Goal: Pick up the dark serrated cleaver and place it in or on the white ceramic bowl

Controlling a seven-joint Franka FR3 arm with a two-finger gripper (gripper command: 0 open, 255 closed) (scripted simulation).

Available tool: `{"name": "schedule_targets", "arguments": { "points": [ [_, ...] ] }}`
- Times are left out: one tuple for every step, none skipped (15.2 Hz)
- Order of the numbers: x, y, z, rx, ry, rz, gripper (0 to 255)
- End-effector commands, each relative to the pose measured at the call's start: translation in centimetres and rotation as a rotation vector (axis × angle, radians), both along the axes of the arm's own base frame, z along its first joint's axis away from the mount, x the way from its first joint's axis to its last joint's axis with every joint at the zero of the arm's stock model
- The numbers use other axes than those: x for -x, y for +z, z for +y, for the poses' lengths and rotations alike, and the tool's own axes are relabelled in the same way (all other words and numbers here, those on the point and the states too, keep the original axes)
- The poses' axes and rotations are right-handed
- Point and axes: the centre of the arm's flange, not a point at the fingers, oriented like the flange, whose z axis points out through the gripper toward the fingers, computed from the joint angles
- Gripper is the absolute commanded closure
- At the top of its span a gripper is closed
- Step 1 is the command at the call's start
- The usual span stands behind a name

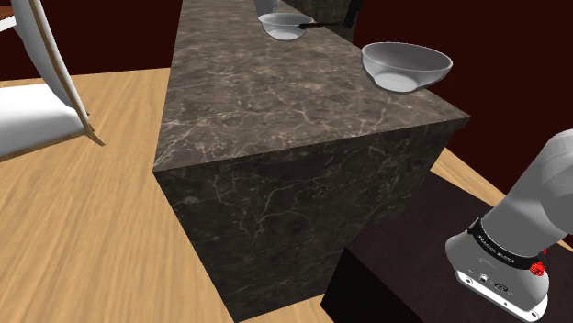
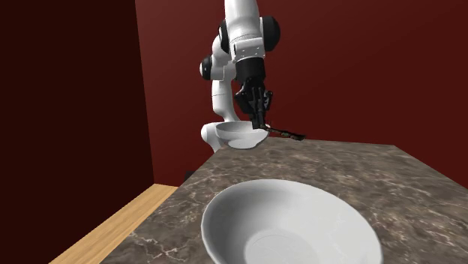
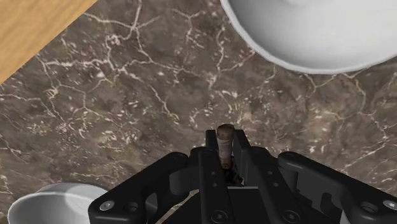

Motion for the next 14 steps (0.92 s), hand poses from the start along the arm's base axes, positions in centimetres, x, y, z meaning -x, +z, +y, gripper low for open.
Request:
{"name": "schedule_targets", "arguments": {
  "points": [
    [0.0, 1.1, 0.0, 0.0, 0.0, 0.0, 255],
    [0.0, 1.6, 0.0, 0.0, 0.0, 0.0, 255],
    [0.0, 2.2, 0.0, 0.0, 0.0, 0.0, 255],
    [0.0, 2.7, 0.0, 0.0, 0.0, 0.0, 255],
    [0.0, 3.2, 0.0, 0.0, 0.0, 0.0, 255],
    [0.0, 3.5, 0.0, 0.0, 0.0, 0.0, 255],
    [1.2, 3.4, -0.3, 0.0, 0.0, 0.0, 255],
    [2.5, 3.3, -0.6, 0.0, 0.0, 0.0, 255],
    [3.8, 3.2, -0.9, 0.0, 0.0, 0.0, 255],
    [5.1, 3.1, -1.3, 0.0, 0.0, 0.0, 255],
    [6.3, 3.0, -1.6, 0.0, 0.0, 0.0, 255],
    [7.6, 2.9, -1.9, 0.0, 0.0, 0.0, 255],
    [8.9, 2.8, -2.3, 0.0, 0.0, 0.0, 255],
    [10.1, 2.7, -2.6, 0.0, 0.0, 0.0, 255]
  ]
}}
